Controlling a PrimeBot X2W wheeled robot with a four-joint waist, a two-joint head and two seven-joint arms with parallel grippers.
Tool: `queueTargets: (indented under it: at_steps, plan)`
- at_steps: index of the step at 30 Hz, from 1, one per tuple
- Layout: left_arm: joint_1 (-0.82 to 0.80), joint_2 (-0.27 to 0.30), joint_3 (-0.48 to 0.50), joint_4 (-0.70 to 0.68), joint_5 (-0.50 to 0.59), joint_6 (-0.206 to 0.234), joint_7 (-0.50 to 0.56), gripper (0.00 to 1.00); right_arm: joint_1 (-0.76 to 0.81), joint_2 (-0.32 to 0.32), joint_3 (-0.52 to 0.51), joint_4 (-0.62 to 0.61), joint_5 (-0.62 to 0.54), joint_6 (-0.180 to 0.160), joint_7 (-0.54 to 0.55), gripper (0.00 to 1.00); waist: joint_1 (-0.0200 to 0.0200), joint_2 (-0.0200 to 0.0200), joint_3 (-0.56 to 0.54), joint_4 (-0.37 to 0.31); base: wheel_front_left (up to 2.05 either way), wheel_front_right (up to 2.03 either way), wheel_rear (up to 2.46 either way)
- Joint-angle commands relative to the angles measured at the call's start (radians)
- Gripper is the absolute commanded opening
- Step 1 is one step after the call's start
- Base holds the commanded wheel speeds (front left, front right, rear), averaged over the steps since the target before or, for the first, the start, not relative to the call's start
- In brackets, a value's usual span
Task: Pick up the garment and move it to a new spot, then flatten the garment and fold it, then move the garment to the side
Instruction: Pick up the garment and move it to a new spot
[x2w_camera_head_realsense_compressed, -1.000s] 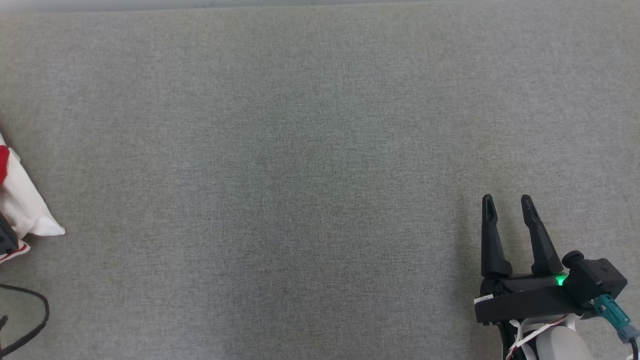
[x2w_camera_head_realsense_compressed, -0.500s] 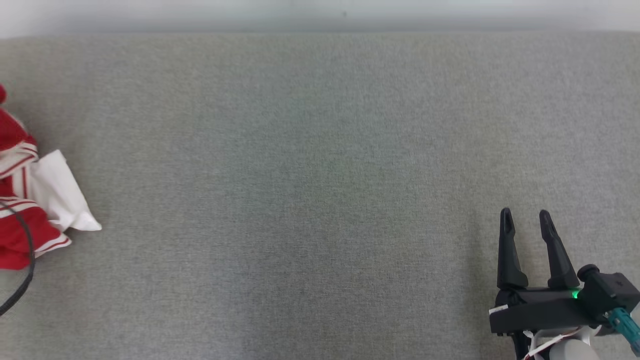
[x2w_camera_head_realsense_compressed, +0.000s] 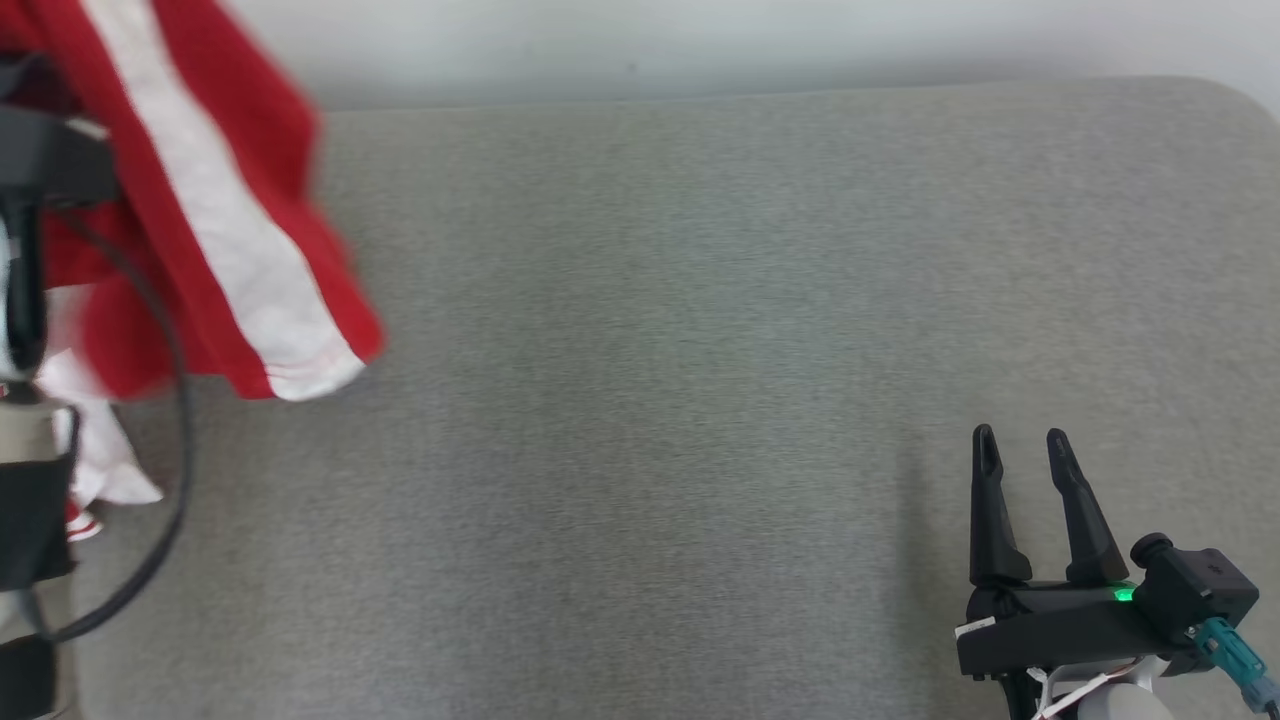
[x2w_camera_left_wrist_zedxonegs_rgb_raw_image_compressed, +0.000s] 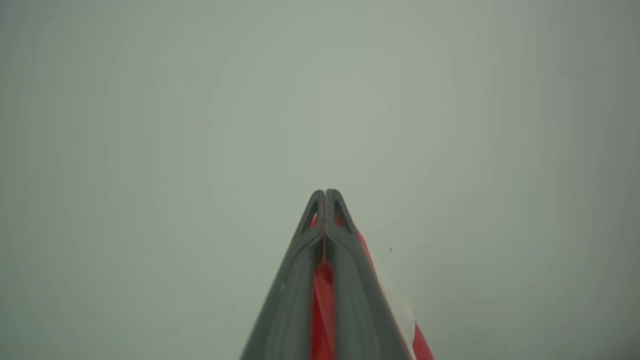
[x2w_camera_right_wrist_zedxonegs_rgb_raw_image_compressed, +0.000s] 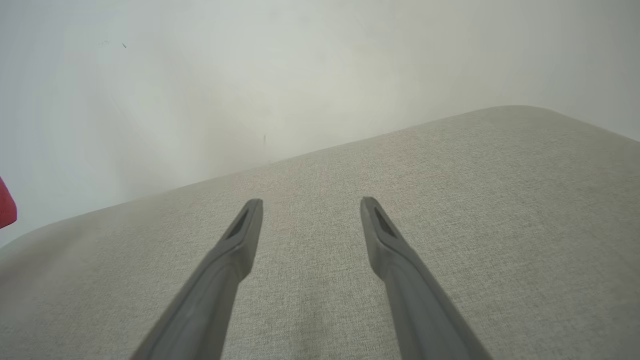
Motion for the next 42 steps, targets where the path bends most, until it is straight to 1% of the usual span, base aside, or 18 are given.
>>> queueTargets:
  at_steps: [1, 4, 7, 11, 15, 18, 25, 30, 31, 35, 36, 37, 38, 39, 42]
  plan:
    - [-0.022, -0.014, -0.012, -0.018, -0.002, 0.0, 0.013, 0.0, 0.014, 0.001, 0.004, 0.005, 0.009, 0.003, -0.003, 1.0, 0.0, 0.0001, -0.009, -0.041, 0.0, 0.0, 0.0]
    - [-0.044, -0.046, -0.057, -0.058, -0.019, -0.008, 0.035, 0.0, 0.017, 0.001, 0.012, 0.009, 0.022, 0.003, -0.003, 1.0, 0.0, 0.0001, -0.016, -0.082, 0.0, 0.0, 0.0]
    - [-0.065, -0.087, -0.112, -0.068, -0.046, -0.013, 0.049, 0.0, 0.02, 0.001, 0.012, 0.012, 0.036, 0.003, -0.003, 1.0, 0.0, 0.0001, -0.025, -0.121, 0.0, 0.0, 0.0]
    - [-0.067, -0.155, -0.178, -0.044, -0.07, -0.015, 0.041, 0.0, 0.024, 0.001, 0.016, 0.019, 0.05, 0.003, -0.003, 1.0, 0.0, 0.0001, -0.033, -0.167, 0.0, 0.0, 0.0]
    - [-0.03, -0.218, -0.247, -0.005, -0.087, -0.016, 0.018, 0.0, 0.037, 0.001, 0.021, 0.02, 0.056, 0.003, -0.003, 1.0, 0.0, 0.0001, -0.036, -0.197, 0.0, 0.0, 0.0]
    - [0.005, -0.246, -0.293, 0.025, -0.104, -0.018, -0.003, 0.0, 0.039, 0.001, 0.018, 0.018, 0.055, 0.003, -0.003, 1.0, 0.0, 0.0001, -0.036, -0.206, 0.0, 0.0, 0.0]
    - [0.161, -0.269, -0.36, 0.14, -0.134, -0.015, -0.048, 0.0, 0.045, 0.001, 0.013, 0.022, 0.041, 0.003, -0.003, 1.0, 0.0, 0.0001, -0.029, -0.193, 0.0, 0.0, 0.0]
    - [0.288, -0.256, -0.379, 0.258, -0.125, 0.0, -0.098, 0.0, 0.029, 0.001, 0.022, 0.031, 0.034, 0.003, -0.003, 1.0, 0.0, 0.0001, -0.025, -0.186, 0.0, 0.0, 0.0]
    - [0.327, -0.257, -0.391, 0.316, -0.128, -0.002, -0.112, 0.0, 0.024, 0.001, 0.025, 0.032, 0.029, 0.003, -0.003, 1.0, 0.0, 0.0001, -0.026, -0.182, 0.0, 0.0, 0.0]
    - [0.365, -0.262, -0.405, 0.421, -0.138, -0.006, -0.149, 0.0, 0.026, 0.001, 0.031, 0.037, 0.018, 0.003, -0.003, 1.0, 0.0, 0.0001, -0.034, -0.173, 0.0, 0.0, 0.0]
    - [0.365, -0.262, -0.405, 0.421, -0.138, -0.006, -0.149, 0.0, 0.026, 0.001, 0.031, 0.037, 0.018, 0.003, -0.003, 1.0, 0.0, 0.0001, -0.034, -0.173, 0.0, 0.0, 0.0]
    - [0.369, -0.265, -0.405, 0.44, -0.146, -0.007, -0.158, 0.03, 0.027, 0.001, 0.033, 0.037, 0.015, 0.003, -0.003, 1.0, 0.0, 0.0001, -0.036, -0.171, 0.0, 0.0, 0.0]
    - [0.368, -0.268, -0.411, 0.457, -0.149, -0.006, -0.168, 0.47, 0.028, 0.001, 0.032, 0.038, 0.013, 0.003, -0.003, 1.0, 0.0, 0.0001, -0.039, -0.167, 0.0, 0.0, 0.0]
    - [0.363, -0.271, -0.412, 0.466, -0.153, -0.006, -0.18, 1.0, 0.028, 0.001, 0.032, 0.037, 0.012, 0.003, -0.003, 1.0, 0.0, 0.0001, -0.043, -0.163, 0.0, 0.0, 0.0]
    - [0.345, -0.279, -0.417, 0.471, -0.159, -0.005, -0.207, 1.0, 0.039, 0.001, 0.029, 0.032, 0.008, 0.003, -0.003, 1.0, 0.0, 0.0001, -0.056, -0.146, 0.0, 0.0, 0.0]
